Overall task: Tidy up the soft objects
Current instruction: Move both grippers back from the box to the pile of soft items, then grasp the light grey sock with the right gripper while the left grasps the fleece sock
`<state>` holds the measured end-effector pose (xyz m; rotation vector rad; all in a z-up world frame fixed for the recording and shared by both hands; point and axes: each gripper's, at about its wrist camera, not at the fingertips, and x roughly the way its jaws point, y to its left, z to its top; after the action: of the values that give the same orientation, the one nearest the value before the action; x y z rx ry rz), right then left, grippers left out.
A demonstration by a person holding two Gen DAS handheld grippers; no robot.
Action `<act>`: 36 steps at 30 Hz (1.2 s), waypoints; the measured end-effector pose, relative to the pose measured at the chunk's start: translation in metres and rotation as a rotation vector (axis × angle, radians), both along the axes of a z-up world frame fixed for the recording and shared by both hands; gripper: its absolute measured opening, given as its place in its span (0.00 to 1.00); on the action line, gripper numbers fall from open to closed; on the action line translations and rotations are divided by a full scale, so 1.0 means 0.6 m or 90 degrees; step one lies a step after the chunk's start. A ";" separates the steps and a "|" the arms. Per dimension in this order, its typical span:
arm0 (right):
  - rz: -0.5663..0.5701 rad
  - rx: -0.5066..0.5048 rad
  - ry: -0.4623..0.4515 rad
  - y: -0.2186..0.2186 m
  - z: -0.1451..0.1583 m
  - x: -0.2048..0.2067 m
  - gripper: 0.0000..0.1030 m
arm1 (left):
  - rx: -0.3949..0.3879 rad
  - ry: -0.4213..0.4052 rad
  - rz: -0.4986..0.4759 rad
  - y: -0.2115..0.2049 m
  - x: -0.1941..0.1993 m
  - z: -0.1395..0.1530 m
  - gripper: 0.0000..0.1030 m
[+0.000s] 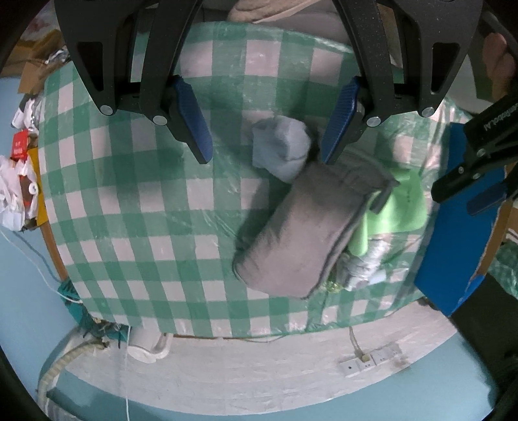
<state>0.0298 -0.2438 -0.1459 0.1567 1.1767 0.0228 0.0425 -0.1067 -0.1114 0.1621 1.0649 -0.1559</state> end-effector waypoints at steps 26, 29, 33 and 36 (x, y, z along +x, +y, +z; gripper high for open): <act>-0.038 0.000 0.051 -0.030 -0.089 0.017 0.68 | 0.010 0.038 -0.018 -0.044 0.028 -0.037 0.73; -0.053 -0.009 0.053 -0.047 -0.087 0.012 0.68 | 0.011 0.038 -0.025 -0.056 0.029 -0.037 0.73; -0.072 -0.037 0.053 -0.072 -0.083 0.003 0.68 | 0.013 0.040 -0.034 -0.073 0.029 -0.037 0.77; -0.087 -0.052 0.055 -0.094 -0.079 -0.006 0.68 | 0.011 0.044 -0.044 -0.088 0.028 -0.038 0.78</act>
<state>0.0263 -0.3000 -0.1935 0.1673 1.2495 -0.1526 0.0590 -0.1595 -0.1342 0.2107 1.1305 -0.2164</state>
